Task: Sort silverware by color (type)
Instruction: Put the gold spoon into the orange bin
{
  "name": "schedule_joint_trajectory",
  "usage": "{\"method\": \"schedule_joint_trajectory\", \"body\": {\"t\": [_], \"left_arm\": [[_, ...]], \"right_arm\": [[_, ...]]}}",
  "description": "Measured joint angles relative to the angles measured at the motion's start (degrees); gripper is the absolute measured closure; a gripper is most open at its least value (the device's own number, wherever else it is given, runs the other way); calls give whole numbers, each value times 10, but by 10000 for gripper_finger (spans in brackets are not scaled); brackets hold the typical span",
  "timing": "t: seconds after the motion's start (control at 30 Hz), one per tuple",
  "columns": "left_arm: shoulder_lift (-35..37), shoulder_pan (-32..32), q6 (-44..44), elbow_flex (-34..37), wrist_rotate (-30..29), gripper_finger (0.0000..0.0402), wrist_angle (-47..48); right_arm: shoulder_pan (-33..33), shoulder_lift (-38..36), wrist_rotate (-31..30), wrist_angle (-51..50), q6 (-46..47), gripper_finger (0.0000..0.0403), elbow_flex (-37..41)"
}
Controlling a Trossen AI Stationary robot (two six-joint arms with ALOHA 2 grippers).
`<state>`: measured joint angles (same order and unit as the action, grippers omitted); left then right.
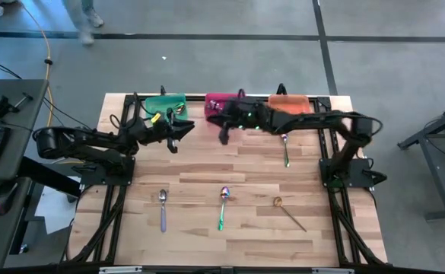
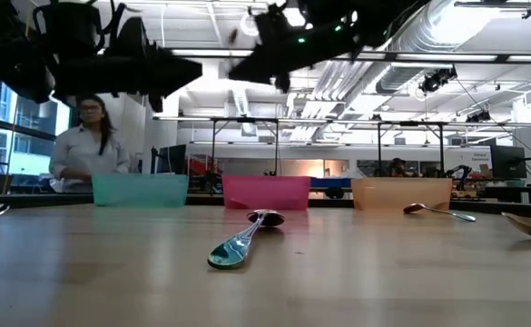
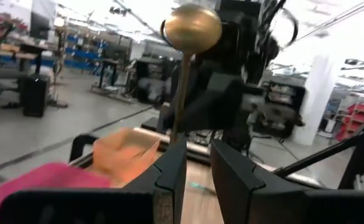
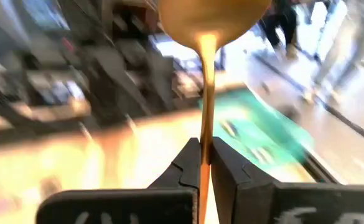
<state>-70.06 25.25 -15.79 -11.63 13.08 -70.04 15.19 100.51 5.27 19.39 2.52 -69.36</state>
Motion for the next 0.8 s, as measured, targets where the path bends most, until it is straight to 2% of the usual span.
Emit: {"method": "schedule_joint_trajectory", "body": {"t": [0.2,0.3,0.4,0.6,0.8], "left_arm": [[0,14,0,34,0,337,-1],[0,15,0,44,-1,337,0],[0,15,0,48,-3,337,2],[0,15,1,48,-2,337,5],[0,15,0,48,-2,337,5]], "right_arm": [[66,-99,-89,-317,-68,403,0],[123,-130,-148,-464,-105,403,0],[190,-138,-195,-566,-162,403,0],[304,-135,-182,-575,-281,403,60],[358,-134,-186,-522,-323,403,143]]}}
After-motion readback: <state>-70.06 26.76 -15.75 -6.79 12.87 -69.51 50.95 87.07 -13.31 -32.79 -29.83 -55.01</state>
